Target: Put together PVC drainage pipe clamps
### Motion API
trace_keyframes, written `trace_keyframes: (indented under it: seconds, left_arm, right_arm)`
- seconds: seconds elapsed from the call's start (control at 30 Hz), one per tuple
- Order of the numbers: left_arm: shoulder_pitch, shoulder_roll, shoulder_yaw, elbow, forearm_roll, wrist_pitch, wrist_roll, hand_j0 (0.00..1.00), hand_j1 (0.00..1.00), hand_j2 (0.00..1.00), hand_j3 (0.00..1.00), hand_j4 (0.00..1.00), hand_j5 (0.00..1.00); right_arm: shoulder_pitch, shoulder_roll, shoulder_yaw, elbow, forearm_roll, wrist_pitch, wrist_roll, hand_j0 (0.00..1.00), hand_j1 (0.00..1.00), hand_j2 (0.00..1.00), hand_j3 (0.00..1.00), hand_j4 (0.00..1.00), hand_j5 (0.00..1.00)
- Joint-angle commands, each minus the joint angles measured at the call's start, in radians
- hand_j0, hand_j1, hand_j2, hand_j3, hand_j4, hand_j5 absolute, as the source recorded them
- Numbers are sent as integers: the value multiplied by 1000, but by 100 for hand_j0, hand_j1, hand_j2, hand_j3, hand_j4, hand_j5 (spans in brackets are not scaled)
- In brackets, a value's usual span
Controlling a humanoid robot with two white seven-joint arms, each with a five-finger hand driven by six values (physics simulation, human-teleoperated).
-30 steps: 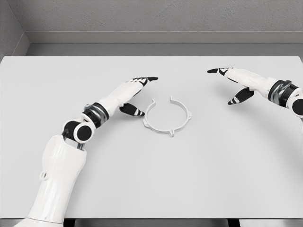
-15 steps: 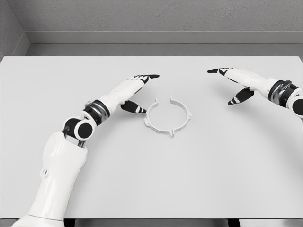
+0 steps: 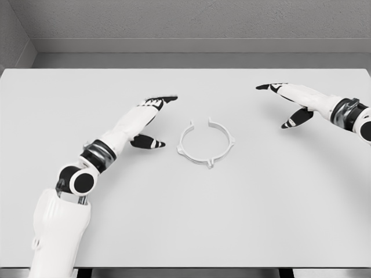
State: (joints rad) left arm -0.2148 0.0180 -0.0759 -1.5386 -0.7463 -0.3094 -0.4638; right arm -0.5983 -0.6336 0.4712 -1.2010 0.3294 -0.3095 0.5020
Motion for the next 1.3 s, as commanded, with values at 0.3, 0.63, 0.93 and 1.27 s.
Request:
trace_keyframes:
  seconds: [0.3, 0.63, 0.93, 1.27]
  left_arm:
    - [-3, -12, -61, 11, 7, 10, 1, 100, 100, 100, 100, 100, 100]
    - [-14, -15, -61, 63, 5, 13, 1, 100, 100, 100, 100, 100, 100]
    - [-38, -18, -77, 109, -1, 13, 1, 100, 100, 100, 100, 100, 100]
    - [-81, -18, -99, 149, -5, 16, 1, 100, 100, 100, 100, 100, 100]
  right_arm:
    - [2, -149, 38, -83, -7, -123, 1, 100, 100, 100, 100, 100, 100]
    - [5, -202, 107, -175, -6, -123, 1, 100, 100, 100, 100, 100, 100]
    - [2, -230, 113, -193, -3, -122, 3, 100, 100, 100, 100, 100, 100]
    - [3, -241, 110, -193, -4, -122, 3, 100, 100, 100, 100, 100, 100]
